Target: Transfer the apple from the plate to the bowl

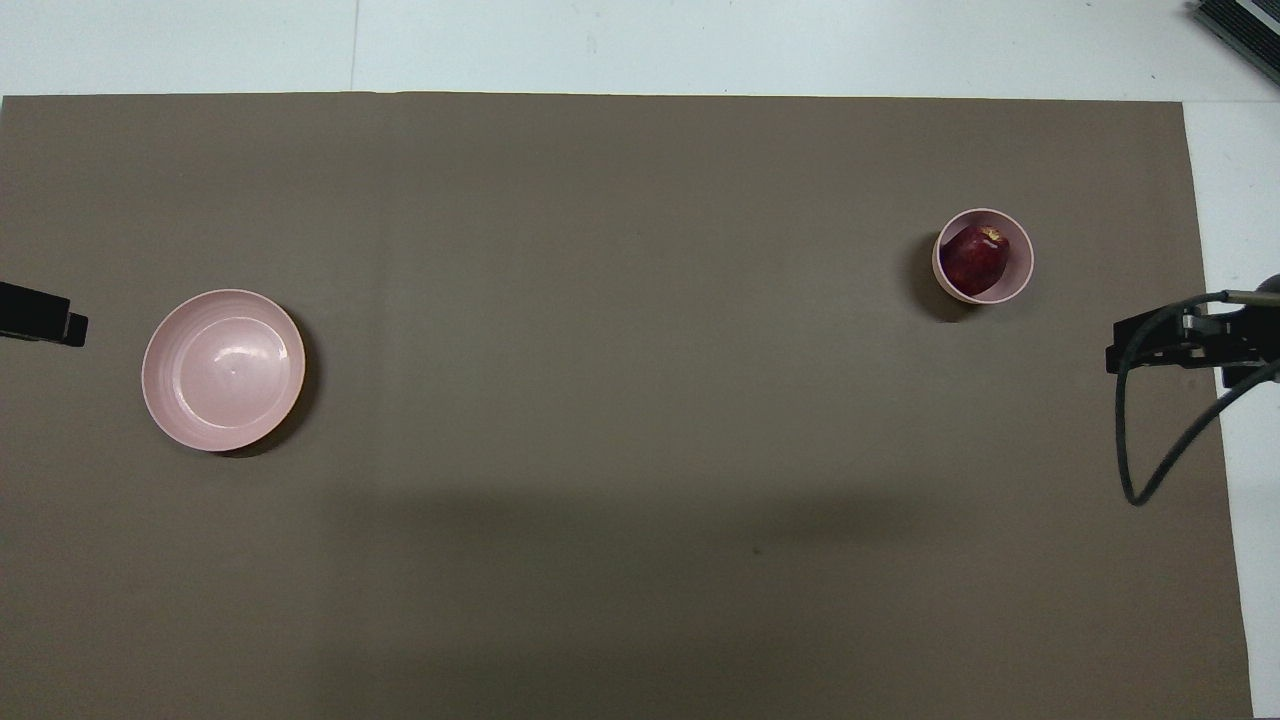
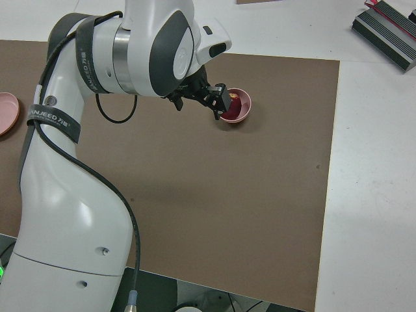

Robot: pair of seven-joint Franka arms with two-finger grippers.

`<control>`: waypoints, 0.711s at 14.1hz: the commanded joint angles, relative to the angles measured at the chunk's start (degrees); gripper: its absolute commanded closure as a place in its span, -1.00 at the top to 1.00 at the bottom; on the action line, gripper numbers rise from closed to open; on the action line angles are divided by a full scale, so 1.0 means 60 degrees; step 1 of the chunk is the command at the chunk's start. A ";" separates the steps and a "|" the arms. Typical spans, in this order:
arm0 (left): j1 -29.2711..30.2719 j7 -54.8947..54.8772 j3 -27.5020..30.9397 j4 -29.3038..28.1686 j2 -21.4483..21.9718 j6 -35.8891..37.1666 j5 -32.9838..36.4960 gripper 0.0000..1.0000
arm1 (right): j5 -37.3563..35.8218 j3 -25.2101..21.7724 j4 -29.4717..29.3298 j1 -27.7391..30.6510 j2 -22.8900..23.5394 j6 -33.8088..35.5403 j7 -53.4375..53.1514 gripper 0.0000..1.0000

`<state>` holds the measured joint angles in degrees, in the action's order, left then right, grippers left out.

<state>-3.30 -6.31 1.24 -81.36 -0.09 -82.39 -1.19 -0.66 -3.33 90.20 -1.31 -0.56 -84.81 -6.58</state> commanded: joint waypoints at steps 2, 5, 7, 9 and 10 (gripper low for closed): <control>0.0008 -0.0061 0.0014 0.0024 0.0089 0.0152 -0.0110 1.00 | 0.0168 -0.0002 -0.0840 0.0102 0.0591 0.0219 0.0276 1.00; 0.0037 -0.0047 0.0014 0.0024 0.0089 0.0182 -0.0110 1.00 | 0.0183 -0.0002 -0.0810 0.0087 0.0577 0.0146 0.0290 1.00; 0.0066 -0.0061 0.0028 0.0024 0.0089 0.0182 -0.0110 1.00 | 0.0183 -0.0002 -0.0810 0.0102 0.0562 0.0160 0.0291 1.00; 0.0081 -0.0061 0.0043 -0.0019 0.0103 0.0182 -0.0110 1.00 | 0.0183 -0.0002 -0.0810 0.0102 0.0562 0.0160 0.0291 1.00; 0.0081 -0.0061 0.0029 -0.0020 0.0103 0.0167 -0.0110 1.00 | 0.0183 -0.0002 -0.0796 0.0102 0.0562 0.0160 0.0291 1.00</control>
